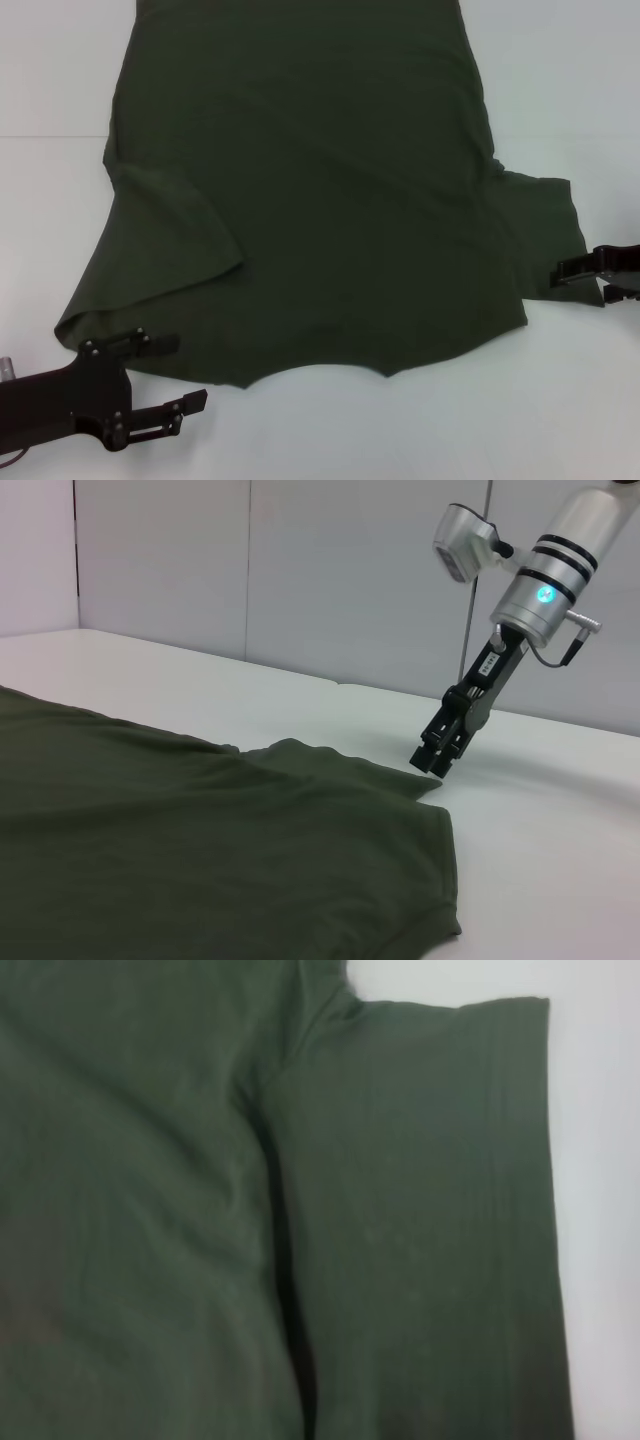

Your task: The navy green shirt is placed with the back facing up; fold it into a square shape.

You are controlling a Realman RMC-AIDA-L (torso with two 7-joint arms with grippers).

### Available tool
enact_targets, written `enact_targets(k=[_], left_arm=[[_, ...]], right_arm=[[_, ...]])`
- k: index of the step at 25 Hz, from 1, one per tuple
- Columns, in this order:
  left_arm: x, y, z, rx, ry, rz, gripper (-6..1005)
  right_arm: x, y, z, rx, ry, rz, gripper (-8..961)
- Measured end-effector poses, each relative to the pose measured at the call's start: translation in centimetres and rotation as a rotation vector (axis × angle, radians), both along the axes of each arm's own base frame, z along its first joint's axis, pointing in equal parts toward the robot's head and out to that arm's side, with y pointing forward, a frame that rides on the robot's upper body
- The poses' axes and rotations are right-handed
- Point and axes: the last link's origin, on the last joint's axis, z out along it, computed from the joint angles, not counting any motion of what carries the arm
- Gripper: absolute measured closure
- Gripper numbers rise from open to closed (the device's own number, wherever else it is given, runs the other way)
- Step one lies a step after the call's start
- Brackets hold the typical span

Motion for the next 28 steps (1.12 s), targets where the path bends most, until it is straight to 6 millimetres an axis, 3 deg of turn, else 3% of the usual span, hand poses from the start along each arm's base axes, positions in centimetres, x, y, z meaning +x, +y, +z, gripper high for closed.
enact_targets(k=[17, 28], left_arm=[[-0.07, -0.08, 0.02, 0.001, -0.001, 0.003, 221], [-0.01, -0.02, -0.02, 0.0, -0.002, 0.001, 222]], right_arm=[[-0.8, 0.27, -0.83, -0.016, -0.003, 0.022, 39], [0.03, 0.08, 0.09, -0.017, -0.034, 0.011, 39]])
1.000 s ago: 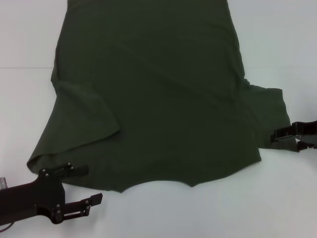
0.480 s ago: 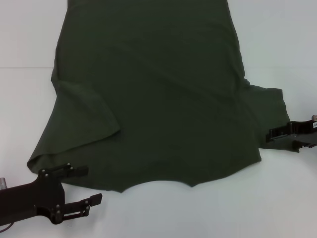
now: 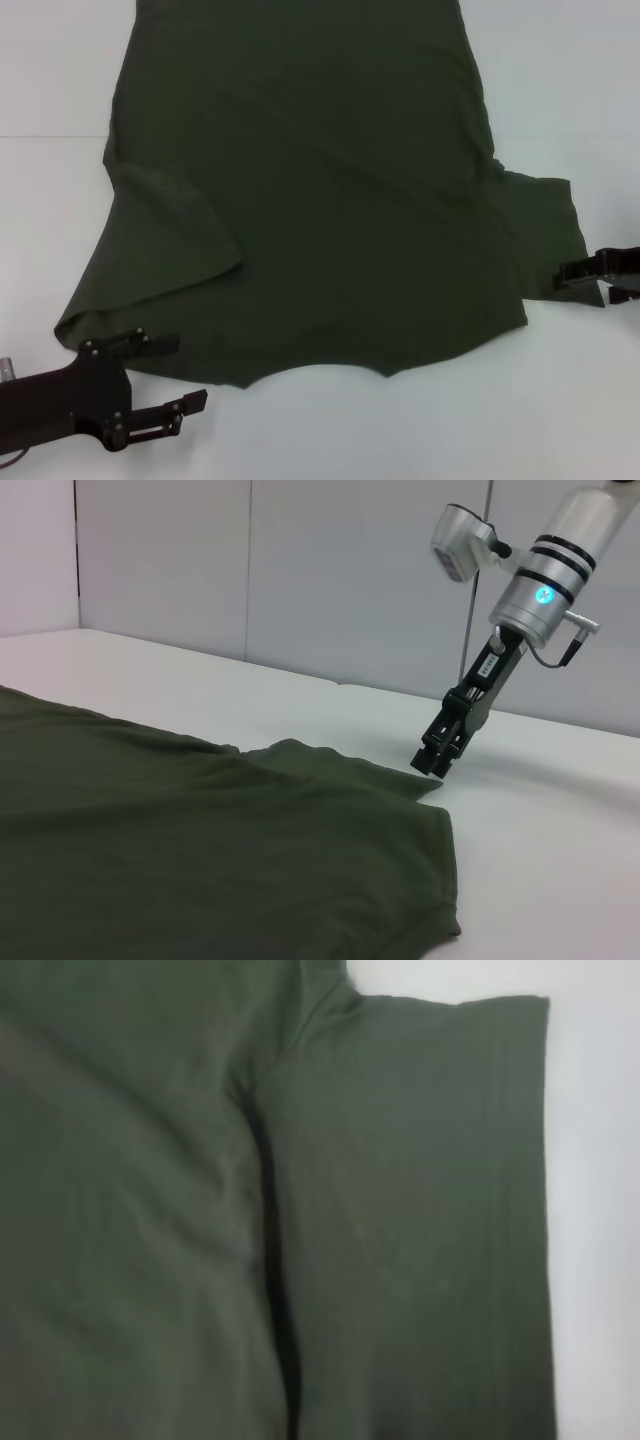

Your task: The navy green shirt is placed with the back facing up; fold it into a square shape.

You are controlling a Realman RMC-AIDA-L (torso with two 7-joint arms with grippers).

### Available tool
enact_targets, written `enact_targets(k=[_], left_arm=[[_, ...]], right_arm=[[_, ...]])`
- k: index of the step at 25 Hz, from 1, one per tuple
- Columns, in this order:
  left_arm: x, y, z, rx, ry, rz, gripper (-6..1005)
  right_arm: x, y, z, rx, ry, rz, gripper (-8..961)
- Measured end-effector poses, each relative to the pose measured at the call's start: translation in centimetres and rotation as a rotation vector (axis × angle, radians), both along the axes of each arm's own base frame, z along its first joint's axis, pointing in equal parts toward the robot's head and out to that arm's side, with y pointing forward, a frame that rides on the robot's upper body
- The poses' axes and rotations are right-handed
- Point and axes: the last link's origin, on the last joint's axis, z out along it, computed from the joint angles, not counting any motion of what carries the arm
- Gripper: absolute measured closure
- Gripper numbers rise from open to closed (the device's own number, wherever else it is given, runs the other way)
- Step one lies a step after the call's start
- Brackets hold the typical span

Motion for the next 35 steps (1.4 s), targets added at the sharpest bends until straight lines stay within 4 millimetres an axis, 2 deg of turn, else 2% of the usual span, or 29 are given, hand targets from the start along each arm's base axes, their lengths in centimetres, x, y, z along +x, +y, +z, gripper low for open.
enact_targets(k=[35], left_arm=[[0.01, -0.02, -0.04, 0.004, -0.005, 0.003, 221]], right_arm=[[-0.55, 0.21, -0.65, -0.017, -0.023, 0.02, 39]])
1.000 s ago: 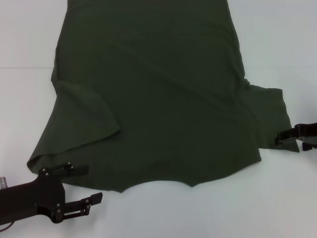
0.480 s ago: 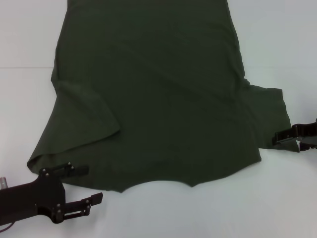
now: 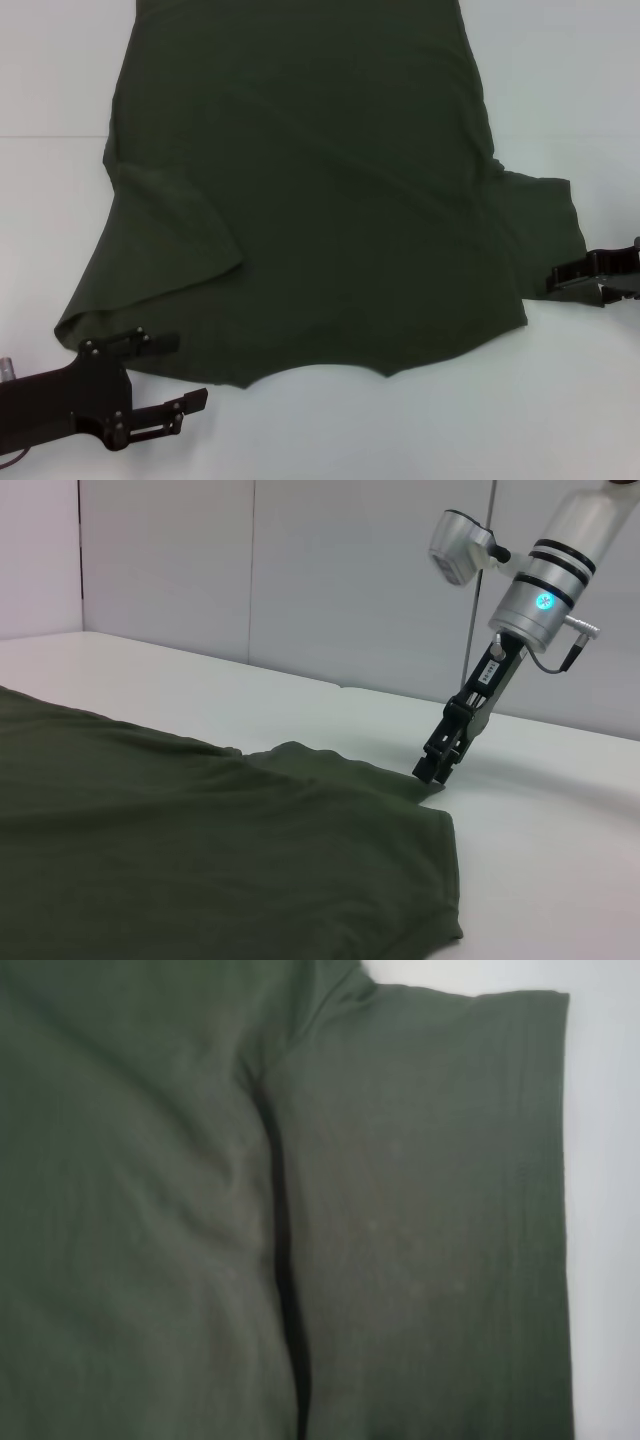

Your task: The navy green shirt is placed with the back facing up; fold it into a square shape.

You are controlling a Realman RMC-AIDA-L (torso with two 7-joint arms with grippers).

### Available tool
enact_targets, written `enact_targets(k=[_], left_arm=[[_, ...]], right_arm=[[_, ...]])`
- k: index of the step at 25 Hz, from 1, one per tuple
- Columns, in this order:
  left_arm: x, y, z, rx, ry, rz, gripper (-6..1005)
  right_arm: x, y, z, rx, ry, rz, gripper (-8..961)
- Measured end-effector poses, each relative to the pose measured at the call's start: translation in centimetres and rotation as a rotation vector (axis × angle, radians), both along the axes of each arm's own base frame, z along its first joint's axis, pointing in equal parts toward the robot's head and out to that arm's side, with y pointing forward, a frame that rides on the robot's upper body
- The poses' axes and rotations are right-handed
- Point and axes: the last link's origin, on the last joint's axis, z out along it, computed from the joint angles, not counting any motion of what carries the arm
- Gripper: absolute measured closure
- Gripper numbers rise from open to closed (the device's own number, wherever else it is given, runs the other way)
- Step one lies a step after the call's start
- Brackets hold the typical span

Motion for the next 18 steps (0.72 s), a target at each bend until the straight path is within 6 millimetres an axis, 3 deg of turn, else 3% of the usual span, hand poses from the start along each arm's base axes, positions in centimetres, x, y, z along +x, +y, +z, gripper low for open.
enact_targets(k=[18], left_arm=[[-0.08, -0.08, 0.02, 0.002, -0.001, 0.004, 222]], right_arm=[[-0.73, 0.32, -0.45, -0.011, 0.002, 0.016, 39]])
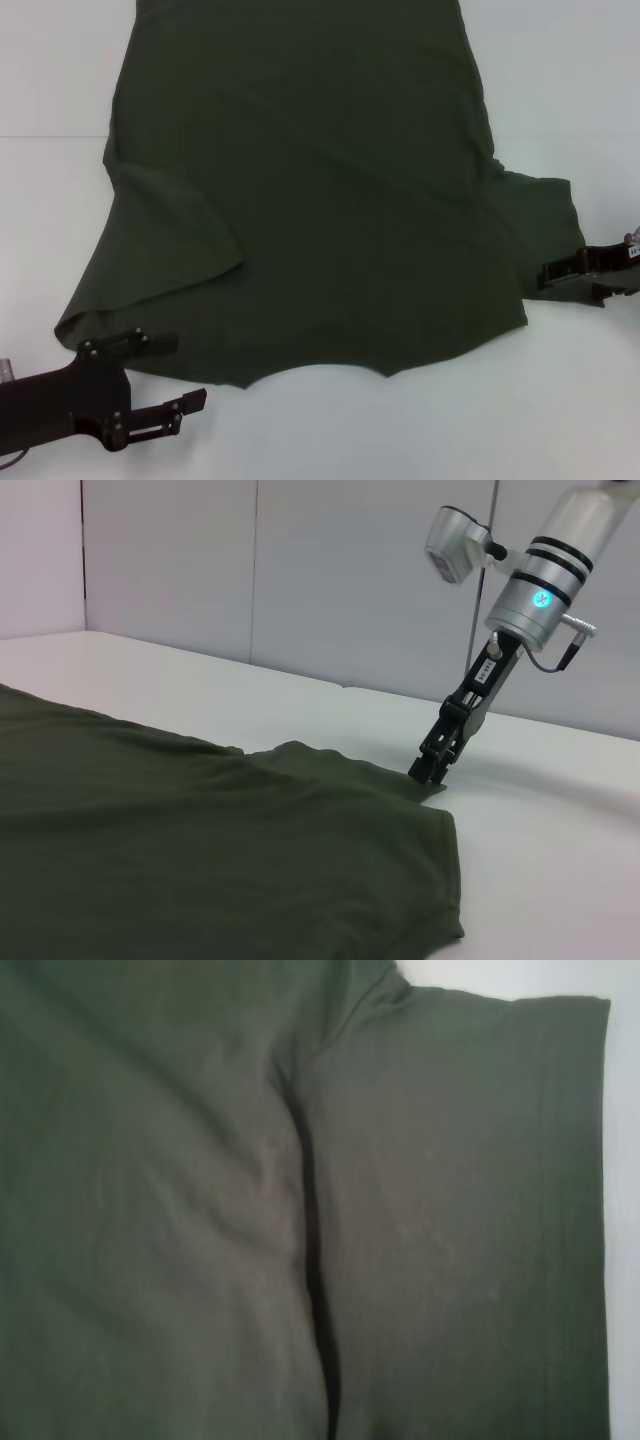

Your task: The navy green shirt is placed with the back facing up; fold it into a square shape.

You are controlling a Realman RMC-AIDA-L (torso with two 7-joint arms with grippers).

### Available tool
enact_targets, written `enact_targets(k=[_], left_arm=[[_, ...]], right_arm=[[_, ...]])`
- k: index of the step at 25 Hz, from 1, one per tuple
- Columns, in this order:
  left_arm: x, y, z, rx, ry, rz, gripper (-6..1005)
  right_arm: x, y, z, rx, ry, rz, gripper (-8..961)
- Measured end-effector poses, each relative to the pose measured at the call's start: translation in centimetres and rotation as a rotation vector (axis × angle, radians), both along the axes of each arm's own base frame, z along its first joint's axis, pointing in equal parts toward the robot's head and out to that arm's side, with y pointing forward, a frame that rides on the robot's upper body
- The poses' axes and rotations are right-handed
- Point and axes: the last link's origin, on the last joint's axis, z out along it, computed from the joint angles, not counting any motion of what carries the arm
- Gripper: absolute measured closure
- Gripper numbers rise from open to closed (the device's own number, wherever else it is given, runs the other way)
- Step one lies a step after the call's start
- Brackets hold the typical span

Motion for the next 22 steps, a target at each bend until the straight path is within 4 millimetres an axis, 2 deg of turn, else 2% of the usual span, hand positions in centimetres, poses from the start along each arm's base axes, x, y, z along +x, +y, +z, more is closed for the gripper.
enact_targets(k=[22], left_arm=[[0.09, 0.04, -0.12, -0.001, -0.001, -0.001, 221]], right_arm=[[0.91, -0.43, 0.45, 0.001, -0.012, -0.009, 50]])
